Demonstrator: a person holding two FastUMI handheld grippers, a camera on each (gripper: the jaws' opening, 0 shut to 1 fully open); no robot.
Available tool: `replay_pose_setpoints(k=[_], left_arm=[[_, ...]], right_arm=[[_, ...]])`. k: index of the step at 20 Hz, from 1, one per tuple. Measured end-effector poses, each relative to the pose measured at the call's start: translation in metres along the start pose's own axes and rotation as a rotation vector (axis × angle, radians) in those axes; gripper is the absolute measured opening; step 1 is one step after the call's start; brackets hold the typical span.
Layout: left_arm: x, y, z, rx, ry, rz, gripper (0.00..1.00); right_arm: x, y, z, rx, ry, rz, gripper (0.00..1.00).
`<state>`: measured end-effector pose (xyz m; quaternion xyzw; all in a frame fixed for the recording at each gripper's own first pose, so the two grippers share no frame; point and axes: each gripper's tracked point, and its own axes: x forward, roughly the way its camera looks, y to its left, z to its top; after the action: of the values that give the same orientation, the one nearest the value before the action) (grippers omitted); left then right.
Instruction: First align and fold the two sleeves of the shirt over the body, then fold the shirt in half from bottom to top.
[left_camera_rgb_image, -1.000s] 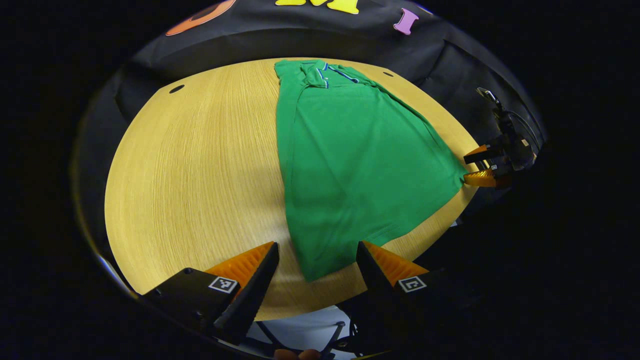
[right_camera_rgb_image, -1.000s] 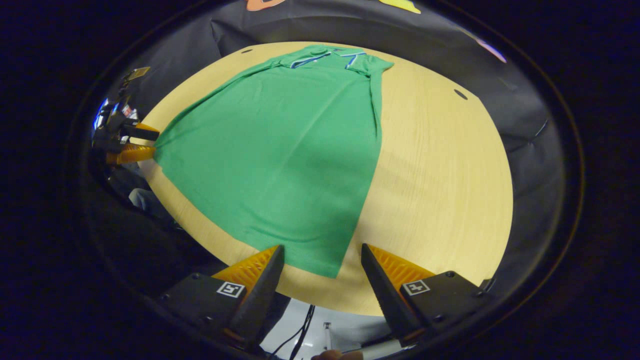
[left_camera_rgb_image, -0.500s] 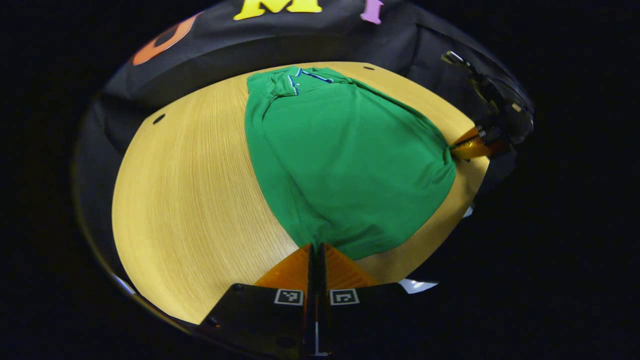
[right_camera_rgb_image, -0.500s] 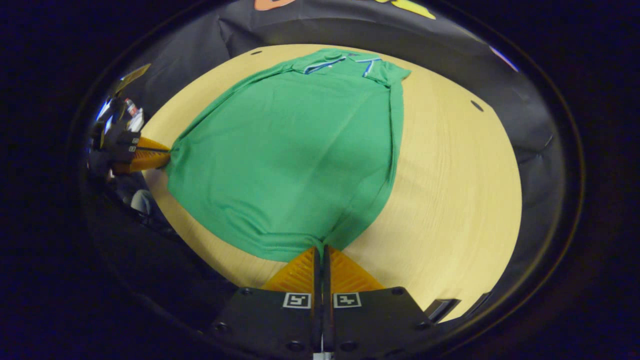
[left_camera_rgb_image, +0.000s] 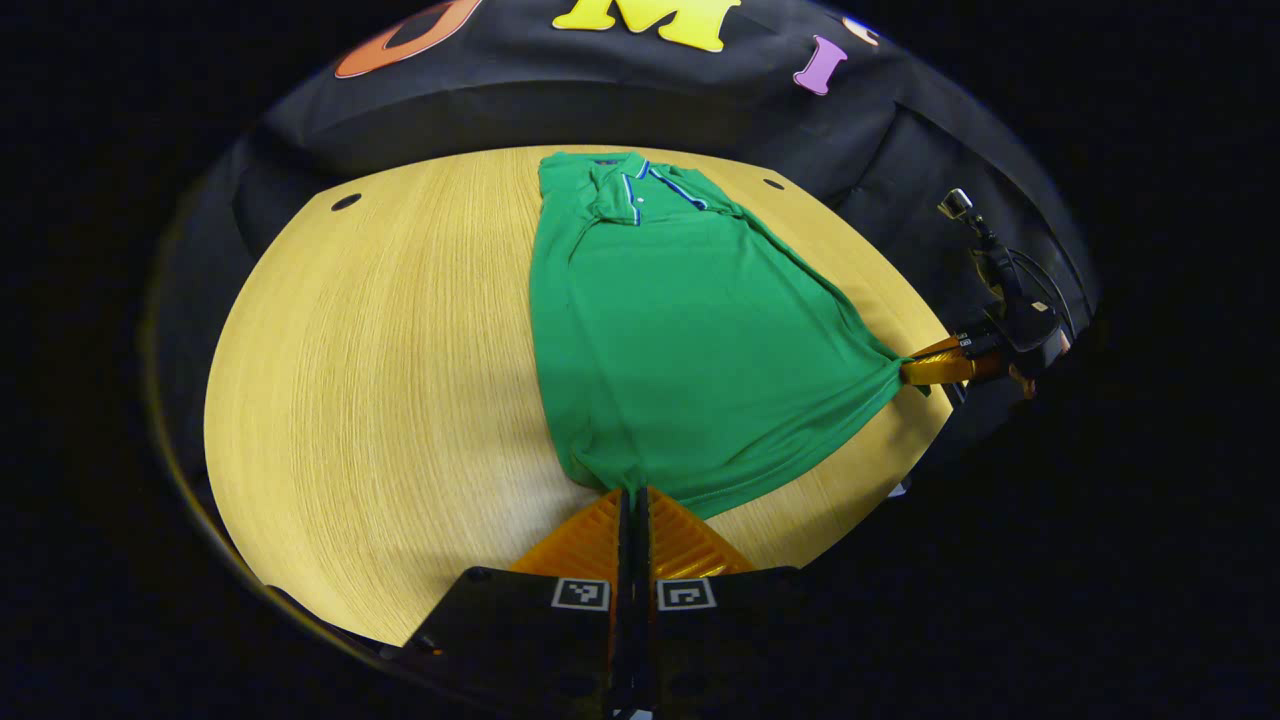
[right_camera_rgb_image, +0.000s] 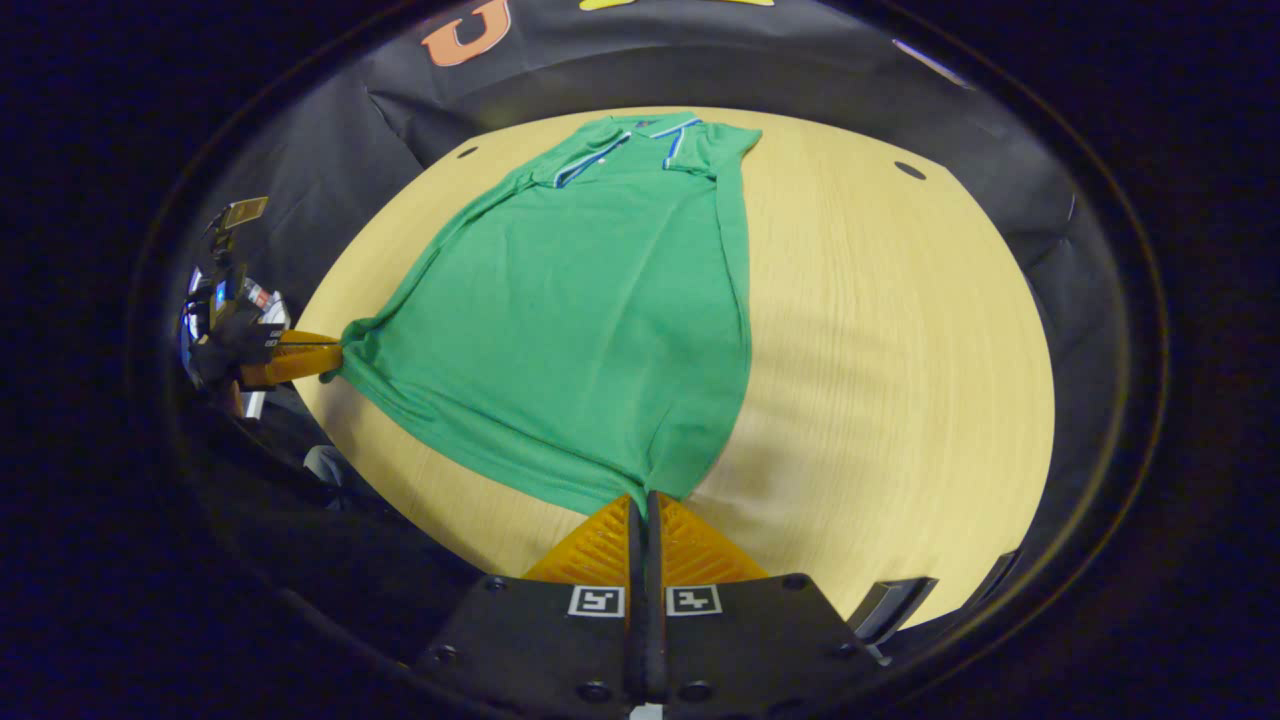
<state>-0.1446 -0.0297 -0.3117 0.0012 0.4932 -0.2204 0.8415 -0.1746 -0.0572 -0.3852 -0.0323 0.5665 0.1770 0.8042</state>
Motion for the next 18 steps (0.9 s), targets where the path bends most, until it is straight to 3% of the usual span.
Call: replay_pose_setpoints(k=[2, 3, 10, 11, 18], left_arm=[[-0.005, 0.000, 0.015, 0.017, -0.022, 0.004, 0.04], [-0.009, 0.001, 0.024, 0.024, -0.040, 0.007, 0.04], [-0.031, 0.007, 0.101, 0.042, -0.164, 0.015, 0.03], [-0.034, 0.008, 0.111, 0.046, -0.178, 0.018, 0.04], [-0.043, 0.012, 0.189, 0.086, -0.307, 0.017, 0.03]], right_arm=[[-0.010, -0.001, 0.009, 0.001, -0.021, 0.007, 0.04], [-0.017, -0.001, 0.017, 0.007, -0.039, 0.011, 0.00], [-0.066, -0.011, 0.097, 0.088, -0.214, 0.033, 0.04], [-0.072, -0.011, 0.109, 0.092, -0.240, 0.035, 0.00], [-0.097, -0.016, 0.178, 0.061, -0.361, 0.029, 0.00]])
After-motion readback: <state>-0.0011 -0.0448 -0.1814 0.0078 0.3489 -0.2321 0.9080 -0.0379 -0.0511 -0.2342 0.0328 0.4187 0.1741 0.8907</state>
